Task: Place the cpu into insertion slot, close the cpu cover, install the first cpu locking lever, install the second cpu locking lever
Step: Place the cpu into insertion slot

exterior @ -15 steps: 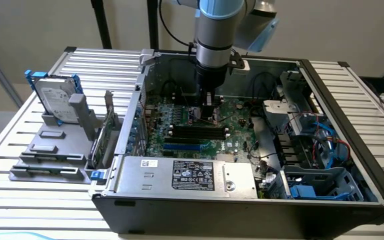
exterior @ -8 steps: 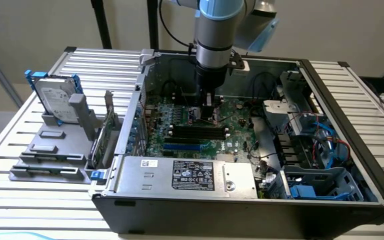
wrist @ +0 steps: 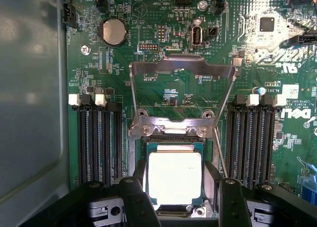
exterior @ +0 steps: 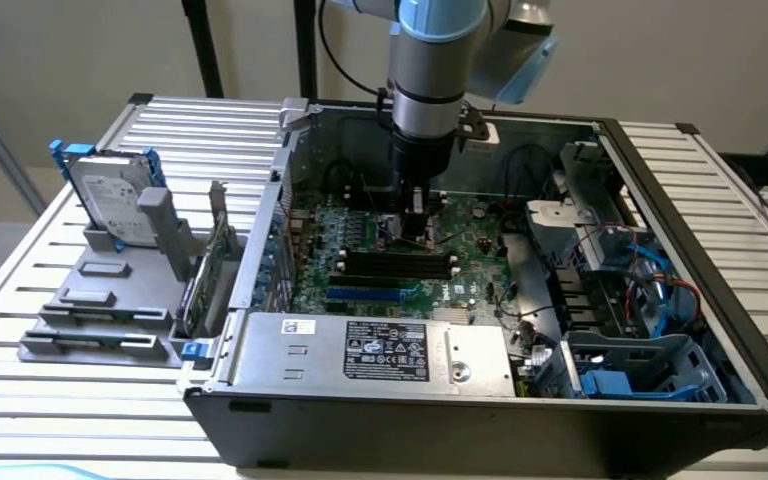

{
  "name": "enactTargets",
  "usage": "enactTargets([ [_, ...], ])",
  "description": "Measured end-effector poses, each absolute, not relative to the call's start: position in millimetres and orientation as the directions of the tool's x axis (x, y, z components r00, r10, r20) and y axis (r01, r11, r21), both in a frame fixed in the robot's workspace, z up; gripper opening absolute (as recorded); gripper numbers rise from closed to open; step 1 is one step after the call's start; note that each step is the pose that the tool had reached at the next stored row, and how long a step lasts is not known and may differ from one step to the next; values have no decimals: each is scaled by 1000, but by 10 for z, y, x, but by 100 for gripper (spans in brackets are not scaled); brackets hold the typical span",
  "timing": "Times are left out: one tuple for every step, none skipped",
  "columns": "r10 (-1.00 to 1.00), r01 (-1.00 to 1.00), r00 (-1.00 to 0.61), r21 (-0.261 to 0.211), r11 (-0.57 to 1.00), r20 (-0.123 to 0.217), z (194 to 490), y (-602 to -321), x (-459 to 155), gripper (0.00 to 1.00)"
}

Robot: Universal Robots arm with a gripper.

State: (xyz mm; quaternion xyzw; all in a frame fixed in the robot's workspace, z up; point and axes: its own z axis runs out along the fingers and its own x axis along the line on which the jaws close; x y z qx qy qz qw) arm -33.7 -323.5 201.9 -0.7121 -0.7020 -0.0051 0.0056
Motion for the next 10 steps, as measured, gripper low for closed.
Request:
enactTargets([
  [1000, 1000, 14, -1, -14, 15, 2017, -3235, -336, 54],
  [1000, 1000, 15, -1, -15, 15, 2015, -3235, -336, 54],
  [1000, 1000, 15, -1, -15, 14, 2013, -3235, -336, 54],
  [1000, 1000, 15, -1, -15, 14, 2011, -3235, -336, 54],
  [1000, 1000, 15, -1, -15, 14, 2008, -3235, -336, 54],
  [1000, 1000, 15, -1, -15, 14, 2006, -3235, -336, 54],
  [1000, 1000, 15, -1, -15, 14, 2004, -3235, -336, 54],
  [1000, 1000, 15, -1, -15, 14, 2002, -3235, -336, 54],
  [1000, 1000, 15, -1, -15, 14, 2000, -3235, -336, 54],
  [1000, 1000, 15, -1, -15, 14, 1999, -3235, -336, 54],
])
